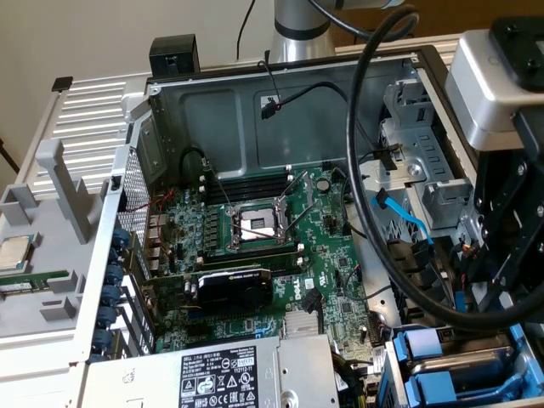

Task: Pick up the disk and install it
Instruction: 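Insert the second disk wire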

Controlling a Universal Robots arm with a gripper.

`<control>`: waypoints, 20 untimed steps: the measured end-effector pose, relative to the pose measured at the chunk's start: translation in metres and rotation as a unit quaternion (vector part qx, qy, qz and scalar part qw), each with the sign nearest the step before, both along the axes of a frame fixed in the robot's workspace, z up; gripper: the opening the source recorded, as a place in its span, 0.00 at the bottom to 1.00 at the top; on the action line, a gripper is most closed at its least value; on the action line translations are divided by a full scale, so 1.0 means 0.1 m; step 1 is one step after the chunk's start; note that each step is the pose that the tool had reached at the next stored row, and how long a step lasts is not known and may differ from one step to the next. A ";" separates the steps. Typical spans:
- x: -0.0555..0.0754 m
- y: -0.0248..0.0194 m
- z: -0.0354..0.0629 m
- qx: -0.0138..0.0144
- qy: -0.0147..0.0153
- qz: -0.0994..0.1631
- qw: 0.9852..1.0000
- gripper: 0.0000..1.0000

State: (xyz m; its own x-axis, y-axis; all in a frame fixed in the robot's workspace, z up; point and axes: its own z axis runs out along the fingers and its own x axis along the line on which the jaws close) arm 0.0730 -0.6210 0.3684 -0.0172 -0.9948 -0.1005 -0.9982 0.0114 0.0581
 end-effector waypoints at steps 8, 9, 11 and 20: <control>0.00 0.000 0.056 0.000 -0.005 0.000 1.000 0.31; 0.00 0.000 0.071 -0.001 -0.008 0.000 1.000 0.31; 0.00 0.001 0.093 -0.001 -0.012 0.000 1.000 0.31; -0.01 0.001 0.099 -0.001 -0.014 0.005 1.000 0.31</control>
